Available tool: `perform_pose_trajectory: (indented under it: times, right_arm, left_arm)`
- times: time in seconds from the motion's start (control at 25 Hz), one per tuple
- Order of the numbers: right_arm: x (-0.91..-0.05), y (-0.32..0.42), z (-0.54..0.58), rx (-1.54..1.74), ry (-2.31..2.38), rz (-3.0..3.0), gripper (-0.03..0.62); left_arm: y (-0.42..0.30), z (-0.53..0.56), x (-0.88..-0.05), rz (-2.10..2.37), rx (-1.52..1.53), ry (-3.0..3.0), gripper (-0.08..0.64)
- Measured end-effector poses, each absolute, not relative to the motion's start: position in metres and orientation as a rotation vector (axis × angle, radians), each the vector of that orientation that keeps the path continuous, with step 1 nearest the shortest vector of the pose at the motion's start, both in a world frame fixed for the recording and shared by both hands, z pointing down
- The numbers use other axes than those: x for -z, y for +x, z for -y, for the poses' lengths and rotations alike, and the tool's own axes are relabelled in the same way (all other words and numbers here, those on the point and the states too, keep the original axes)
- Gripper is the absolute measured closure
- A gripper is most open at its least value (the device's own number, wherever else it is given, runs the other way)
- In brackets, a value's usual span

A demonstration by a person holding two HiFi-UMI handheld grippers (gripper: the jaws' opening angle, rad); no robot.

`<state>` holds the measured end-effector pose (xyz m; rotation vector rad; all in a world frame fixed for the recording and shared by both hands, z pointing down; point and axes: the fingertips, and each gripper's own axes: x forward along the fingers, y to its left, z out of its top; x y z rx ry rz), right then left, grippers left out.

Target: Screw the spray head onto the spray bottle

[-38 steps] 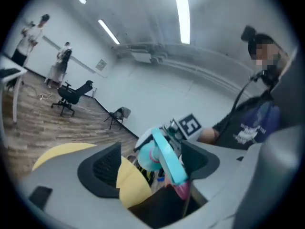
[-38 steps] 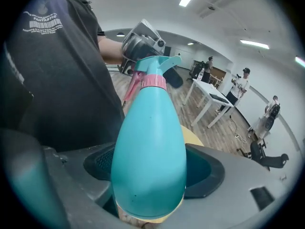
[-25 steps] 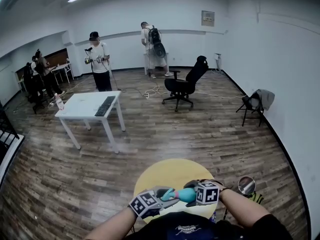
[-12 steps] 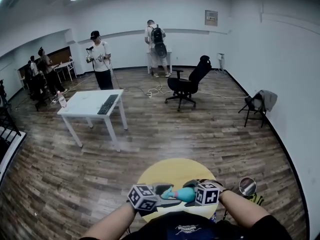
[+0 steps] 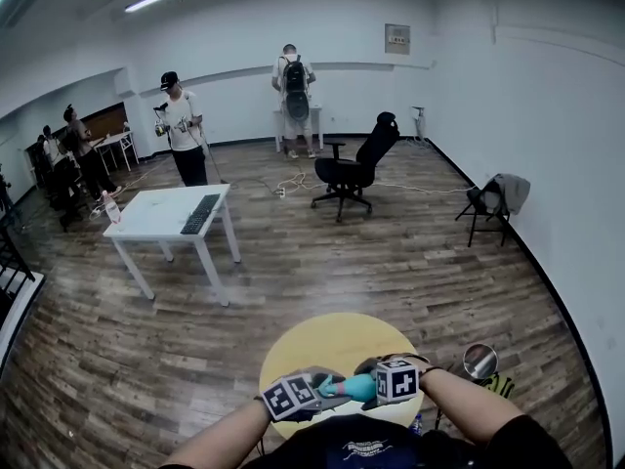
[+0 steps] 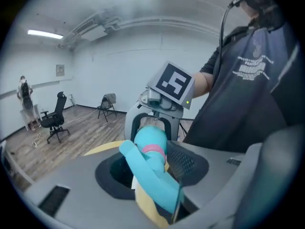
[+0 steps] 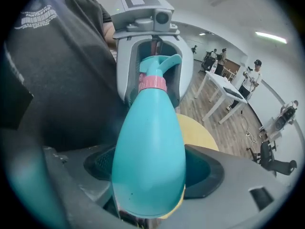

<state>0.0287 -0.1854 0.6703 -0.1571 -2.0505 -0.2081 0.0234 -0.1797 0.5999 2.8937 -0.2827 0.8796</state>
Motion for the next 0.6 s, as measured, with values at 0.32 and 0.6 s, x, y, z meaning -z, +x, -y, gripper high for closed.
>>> perform_pose_trajectory:
  times: [0.32, 0.6]
  right_arm:
    - [-0.676, 0.034, 0.182, 0.095, -0.085, 2.164, 0.189]
    - [-0.670, 0.024, 0.189, 0.059, -0.084, 2.214, 0.188]
  left_arm:
    - [-0.004, 0.196, -0.593, 0.474, -0.332, 2.653, 0.272]
    - [-0.044, 0.214, -0.566, 0.552, 0.085, 2.516, 0.272]
